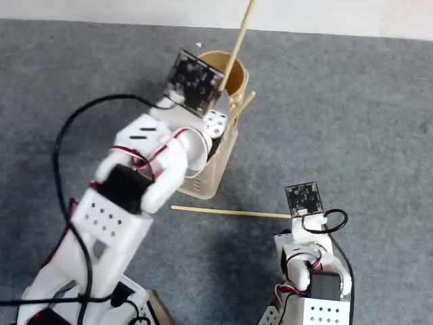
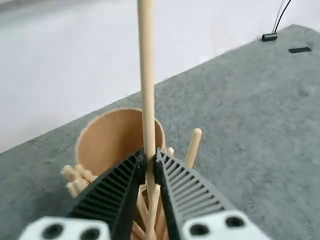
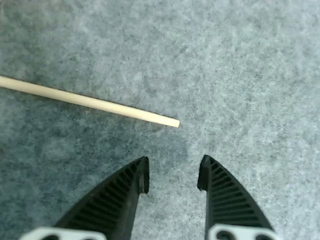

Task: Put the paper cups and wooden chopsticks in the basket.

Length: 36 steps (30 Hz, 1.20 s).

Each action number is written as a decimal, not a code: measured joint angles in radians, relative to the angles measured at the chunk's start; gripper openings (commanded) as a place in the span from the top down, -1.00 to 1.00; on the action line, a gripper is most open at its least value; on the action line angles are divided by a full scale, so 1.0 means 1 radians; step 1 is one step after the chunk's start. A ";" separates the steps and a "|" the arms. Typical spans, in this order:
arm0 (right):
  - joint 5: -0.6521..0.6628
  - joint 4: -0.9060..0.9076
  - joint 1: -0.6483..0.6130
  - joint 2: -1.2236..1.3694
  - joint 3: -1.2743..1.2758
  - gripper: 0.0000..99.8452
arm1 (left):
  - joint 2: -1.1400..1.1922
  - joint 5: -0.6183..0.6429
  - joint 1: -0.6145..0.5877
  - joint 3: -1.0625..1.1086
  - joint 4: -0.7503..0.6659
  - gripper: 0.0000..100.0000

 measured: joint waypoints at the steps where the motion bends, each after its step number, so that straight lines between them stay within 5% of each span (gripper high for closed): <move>1: 0.000 0.000 0.000 0.000 0.000 0.66 | 0.000 0.000 0.000 0.026 -0.014 0.99; 10: 0.000 0.000 0.000 0.000 0.000 0.66 | -0.089 0.000 -0.057 0.087 0.000 0.68; 21: 0.000 0.000 0.000 0.000 0.000 0.66 | -0.230 0.000 -0.066 0.089 0.149 0.68; 25: 0.000 0.000 0.000 0.000 0.000 0.66 | -0.230 0.000 -0.161 0.086 0.160 0.68; 36: 0.000 0.000 0.000 0.000 0.000 0.66 | -0.232 0.000 -0.540 0.161 0.477 0.68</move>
